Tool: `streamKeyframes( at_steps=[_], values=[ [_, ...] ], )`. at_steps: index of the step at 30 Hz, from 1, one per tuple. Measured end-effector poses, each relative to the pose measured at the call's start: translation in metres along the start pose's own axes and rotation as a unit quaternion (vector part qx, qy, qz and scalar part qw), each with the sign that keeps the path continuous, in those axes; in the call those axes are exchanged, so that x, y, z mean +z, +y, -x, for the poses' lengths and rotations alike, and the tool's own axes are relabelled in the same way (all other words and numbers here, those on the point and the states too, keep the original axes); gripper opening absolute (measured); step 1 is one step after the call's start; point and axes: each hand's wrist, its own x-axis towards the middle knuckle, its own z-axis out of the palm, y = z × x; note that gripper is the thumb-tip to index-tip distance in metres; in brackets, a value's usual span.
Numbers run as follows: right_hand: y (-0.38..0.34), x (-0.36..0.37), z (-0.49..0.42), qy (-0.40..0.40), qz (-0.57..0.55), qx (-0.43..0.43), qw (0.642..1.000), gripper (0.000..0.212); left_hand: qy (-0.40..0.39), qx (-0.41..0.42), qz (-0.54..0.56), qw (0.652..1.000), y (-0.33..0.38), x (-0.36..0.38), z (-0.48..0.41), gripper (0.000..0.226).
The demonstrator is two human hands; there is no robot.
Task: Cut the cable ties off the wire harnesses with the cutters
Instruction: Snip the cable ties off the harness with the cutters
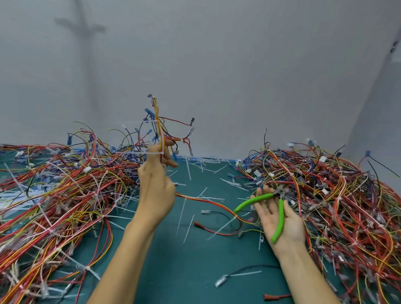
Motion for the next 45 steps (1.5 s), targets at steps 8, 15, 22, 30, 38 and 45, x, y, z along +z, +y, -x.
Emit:
streamKeyframes(
  at_steps=[8,15,22,30,38,45],
  values=[
    [-0.014,-0.010,-0.008,-0.044,0.039,0.023,0.998,0.041,0.057,-0.034,0.008,0.998,-0.009,-0.017,-0.007,0.068],
    [-0.046,-0.022,-0.007,-0.084,0.187,0.058,0.977,0.046,0.064,-0.033,-0.049,0.996,-0.008,-0.018,-0.005,0.066],
    [-0.046,-0.018,-0.002,-0.103,0.183,0.099,0.973,0.043,0.078,-0.014,-0.048,0.996,-0.003,-0.016,-0.004,0.066],
    [-0.016,0.019,0.005,-0.129,0.180,0.105,0.969,0.040,0.059,0.014,-0.083,0.995,0.002,0.004,0.004,0.075],
    [0.006,0.048,0.005,-0.124,0.271,0.063,0.952,0.063,-0.024,-0.019,-0.021,0.999,0.006,0.018,0.011,0.076],
    [0.021,0.080,0.016,-0.130,0.371,-0.127,0.911,0.035,-0.125,0.066,-0.139,0.980,0.003,0.030,0.018,0.078]
  ],
)
